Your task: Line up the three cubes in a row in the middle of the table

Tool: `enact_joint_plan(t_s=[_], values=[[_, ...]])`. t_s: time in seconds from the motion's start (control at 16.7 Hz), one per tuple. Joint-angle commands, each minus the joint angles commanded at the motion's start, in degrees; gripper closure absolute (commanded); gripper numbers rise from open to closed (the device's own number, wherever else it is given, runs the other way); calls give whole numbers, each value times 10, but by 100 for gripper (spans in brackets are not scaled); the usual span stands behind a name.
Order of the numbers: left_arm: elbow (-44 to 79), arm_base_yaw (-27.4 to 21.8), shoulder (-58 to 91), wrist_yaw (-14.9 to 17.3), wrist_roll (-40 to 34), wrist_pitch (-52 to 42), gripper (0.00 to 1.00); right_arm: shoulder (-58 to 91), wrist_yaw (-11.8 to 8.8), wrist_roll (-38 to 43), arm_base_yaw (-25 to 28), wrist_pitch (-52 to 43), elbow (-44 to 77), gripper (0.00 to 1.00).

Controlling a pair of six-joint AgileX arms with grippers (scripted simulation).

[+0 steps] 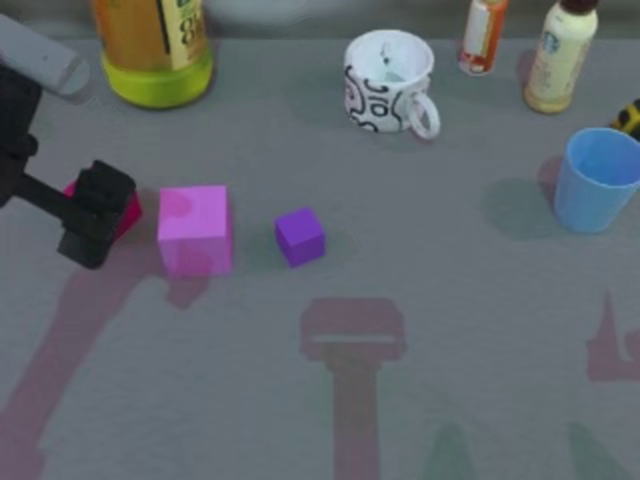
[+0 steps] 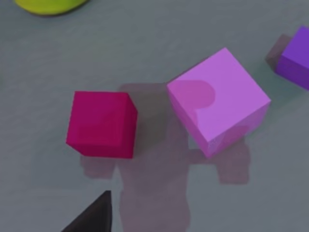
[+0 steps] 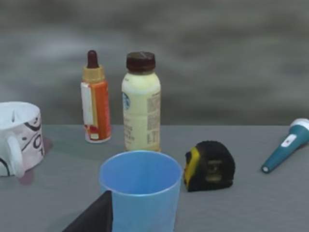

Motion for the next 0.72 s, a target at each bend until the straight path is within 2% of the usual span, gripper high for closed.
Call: enact_joint_plan(t_s=[0.42,0.72], values=[[383,-89,430,-2,100,-235,0,0,0,0,0,0,0,0],[612,-130,667,-14,152,-338,0,0,0,0,0,0,0,0]])
